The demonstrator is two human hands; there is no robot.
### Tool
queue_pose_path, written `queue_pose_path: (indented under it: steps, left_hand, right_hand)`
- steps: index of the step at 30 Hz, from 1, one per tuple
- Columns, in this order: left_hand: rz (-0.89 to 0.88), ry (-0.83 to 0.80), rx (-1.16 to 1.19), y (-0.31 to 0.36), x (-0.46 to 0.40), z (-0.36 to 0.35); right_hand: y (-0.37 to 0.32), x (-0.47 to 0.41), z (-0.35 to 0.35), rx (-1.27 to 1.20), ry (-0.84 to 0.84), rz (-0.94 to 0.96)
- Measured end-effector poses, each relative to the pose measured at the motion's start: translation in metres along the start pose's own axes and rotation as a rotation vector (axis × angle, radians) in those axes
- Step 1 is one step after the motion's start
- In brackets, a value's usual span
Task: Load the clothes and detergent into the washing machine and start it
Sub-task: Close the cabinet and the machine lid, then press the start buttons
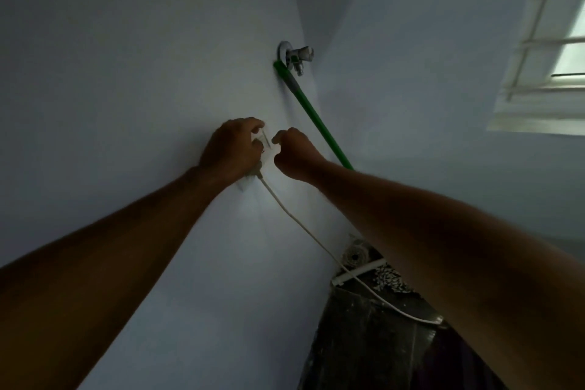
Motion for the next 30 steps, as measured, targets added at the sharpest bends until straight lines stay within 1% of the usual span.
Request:
queue_pose_path:
  steps: [3, 6, 9, 14, 20, 24, 30]
  left_hand:
    - [0.009, -0.007, 0.08, 0.011, 0.009, 0.008]
    - [0.027, 0.059, 0.189, 0.03, 0.023, 0.021]
    - [0.004, 0.113, 0.269, 0.059, 0.048, 0.03]
    - [-0.004, 0.134, 0.337, 0.105, 0.083, 0.037]
    - [-0.081, 0.128, 0.388, 0.173, 0.112, 0.052]
    - [-0.119, 0.116, 0.425, 0.212, 0.133, 0.052]
    - [-0.114, 0.102, 0.573, 0.287, 0.188, 0.059]
  right_hand:
    - [-0.004, 0.015, 0.024, 0.096, 0.033, 0.03]
    - [-0.011, 0.038, 0.05, 0.233, 0.084, 0.097]
    - [-0.011, 0.068, 0.08, 0.311, 0.115, 0.126]
    - [0.0, 0.114, 0.134, 0.367, 0.161, 0.097]
    - [0.019, 0.177, 0.188, 0.43, 0.188, 0.063]
    - [0.033, 0.218, 0.21, 0.455, 0.199, 0.06]
    - [0.06, 0.294, 0.27, 0.516, 0.229, 0.065]
Point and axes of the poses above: each hand's wrist, its own x-axis away from the middle knuckle, its own z-axis out of the back of the hand, y = z × x, the point moved 7 cm from there along -x, towards the middle knuckle, and after that the axes turned 5 degrees about y, right-handed, at the moved point
